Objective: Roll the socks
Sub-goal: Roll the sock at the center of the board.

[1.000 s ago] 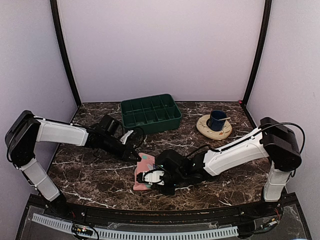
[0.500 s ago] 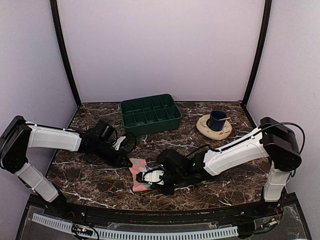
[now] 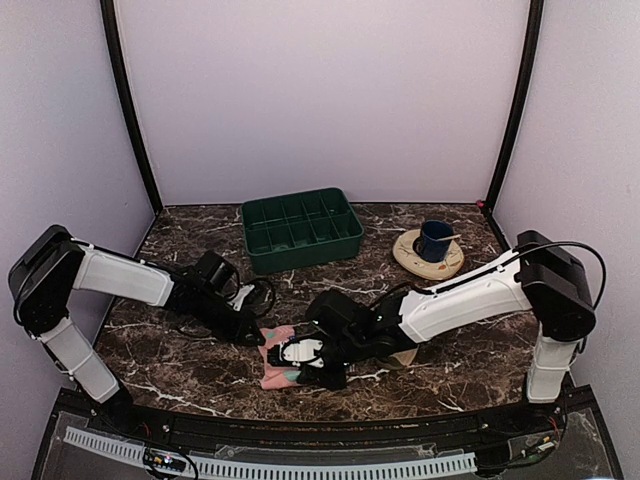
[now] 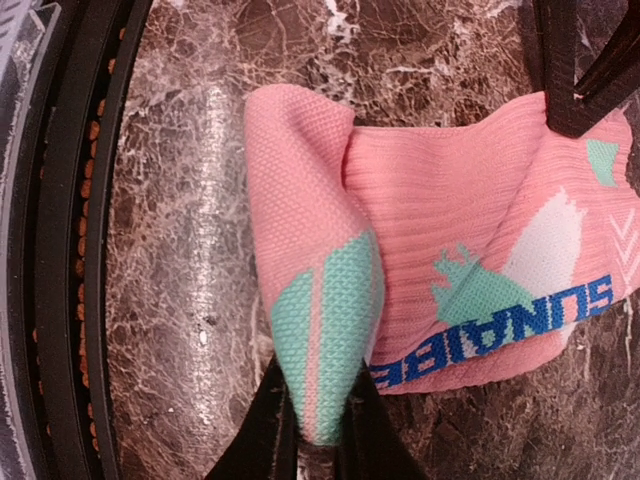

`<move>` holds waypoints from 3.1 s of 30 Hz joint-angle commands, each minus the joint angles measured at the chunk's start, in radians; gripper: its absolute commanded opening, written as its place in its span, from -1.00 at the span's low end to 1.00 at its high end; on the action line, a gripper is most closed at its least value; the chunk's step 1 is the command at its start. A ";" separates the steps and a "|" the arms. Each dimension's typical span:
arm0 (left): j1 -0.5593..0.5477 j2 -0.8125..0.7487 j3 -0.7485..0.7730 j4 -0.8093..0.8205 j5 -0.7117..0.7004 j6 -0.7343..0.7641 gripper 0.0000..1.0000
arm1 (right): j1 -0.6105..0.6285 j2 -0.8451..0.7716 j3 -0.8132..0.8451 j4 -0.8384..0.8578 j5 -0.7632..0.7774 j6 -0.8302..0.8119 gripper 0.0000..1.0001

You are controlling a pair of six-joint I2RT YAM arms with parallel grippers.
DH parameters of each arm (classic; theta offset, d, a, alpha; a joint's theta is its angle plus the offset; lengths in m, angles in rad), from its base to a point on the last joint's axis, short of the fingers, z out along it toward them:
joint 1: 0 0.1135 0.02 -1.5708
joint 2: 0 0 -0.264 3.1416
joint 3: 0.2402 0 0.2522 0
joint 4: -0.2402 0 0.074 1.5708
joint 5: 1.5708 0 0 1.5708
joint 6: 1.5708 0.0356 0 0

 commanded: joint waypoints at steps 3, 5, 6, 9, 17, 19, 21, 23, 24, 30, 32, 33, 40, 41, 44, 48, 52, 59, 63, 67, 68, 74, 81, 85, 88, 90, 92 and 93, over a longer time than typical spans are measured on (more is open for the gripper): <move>0.010 0.029 -0.002 -0.003 -0.020 0.005 -1.00 | -0.040 0.058 0.097 -0.156 -0.170 0.022 -0.93; 0.011 0.030 -0.001 -0.006 -0.021 0.005 -1.00 | -0.054 0.072 0.114 -0.175 -0.202 0.030 -0.93; 0.010 0.030 -0.001 -0.007 -0.023 0.005 -1.00 | -0.061 0.082 0.121 -0.182 -0.220 0.035 -0.94; 0.011 0.027 -0.001 -0.011 -0.027 0.010 -1.00 | -0.080 0.102 0.137 -0.201 -0.270 0.049 -0.94; 0.011 0.003 0.006 -0.015 -0.043 0.012 -0.69 | -0.097 0.135 0.166 -0.244 -0.346 0.086 -0.95; 0.010 -0.010 0.008 -0.018 -0.056 0.010 -0.55 | -0.102 0.146 0.178 -0.262 -0.362 0.093 -0.95; 0.011 -0.033 0.007 -0.023 -0.077 0.006 -0.43 | -0.109 0.156 0.186 -0.273 -0.377 0.099 -0.95; 0.011 -0.065 0.003 -0.024 -0.101 0.001 -0.34 | -0.113 0.162 0.191 -0.278 -0.391 0.107 -0.95; 0.012 -0.085 -0.001 -0.022 -0.116 -0.002 -0.32 | -0.116 0.165 0.192 -0.277 -0.394 0.111 -0.94; 0.010 -0.228 -0.066 0.042 -0.159 -0.029 -0.31 | -0.135 0.178 0.197 -0.275 -0.417 0.139 -0.95; 0.007 -0.286 -0.113 0.097 -0.151 -0.052 -0.33 | -0.140 0.182 0.193 -0.269 -0.427 0.148 -0.95; 0.002 -0.316 -0.140 0.130 -0.148 -0.064 -0.35 | -0.143 0.184 0.190 -0.262 -0.437 0.156 -0.94; -0.157 -0.474 -0.261 0.233 -0.247 -0.074 -0.43 | -0.166 0.191 0.172 -0.222 -0.494 0.195 -0.95; -0.184 -0.489 -0.275 0.244 -0.263 -0.074 -0.43 | -0.168 0.193 0.173 -0.223 -0.501 0.196 -0.95; -0.242 -0.525 -0.323 0.286 -0.279 -0.080 -0.45 | -0.174 0.201 0.179 -0.227 -0.518 0.198 -0.95; -0.314 -0.562 -0.363 0.298 -0.313 -0.058 -0.48 | -0.178 0.204 0.174 -0.225 -0.535 0.200 -0.95; -0.362 -0.555 -0.374 0.294 -0.325 -0.026 -0.47 | -0.179 0.204 0.174 -0.226 -0.542 0.202 -0.94; -0.447 -0.472 -0.343 0.294 -0.319 0.034 -0.42 | -0.179 0.211 0.179 -0.232 -0.555 0.202 -0.94; -0.480 -0.426 -0.331 0.300 -0.311 0.050 -0.38 | -0.179 0.212 0.184 -0.241 -0.559 0.197 -0.94; -0.490 -0.397 -0.324 0.312 -0.305 0.063 -0.36 | -0.180 0.215 0.188 -0.248 -0.563 0.195 -0.94; -0.491 -0.395 -0.324 0.317 -0.302 0.066 -0.36 | -0.180 0.216 0.189 -0.249 -0.564 0.193 -0.94; -0.492 -0.353 -0.312 0.321 -0.281 0.085 -0.36 | -0.180 0.218 0.189 -0.249 -0.570 0.191 -0.94; -0.492 -0.309 -0.300 0.333 -0.268 0.100 -0.34 | -0.180 0.221 0.189 -0.252 -0.578 0.188 -0.94; -0.492 -0.284 -0.294 0.338 -0.259 0.106 -0.34 | -0.180 0.223 0.189 -0.254 -0.584 0.188 -0.94; -0.494 -0.265 -0.286 0.339 -0.249 0.113 -0.41 | -0.181 0.224 0.189 -0.256 -0.586 0.186 -0.94; -0.494 -0.256 -0.282 0.336 -0.243 0.118 -0.54 | -0.180 0.227 0.189 -0.258 -0.588 0.186 -0.94; -0.494 -0.249 -0.278 0.335 -0.233 0.122 -0.75 | -0.180 0.229 0.191 -0.258 -0.589 0.185 -0.94; -0.494 -0.249 -0.278 0.333 -0.227 0.124 -0.88 | -0.180 0.229 0.191 -0.259 -0.589 0.184 -0.94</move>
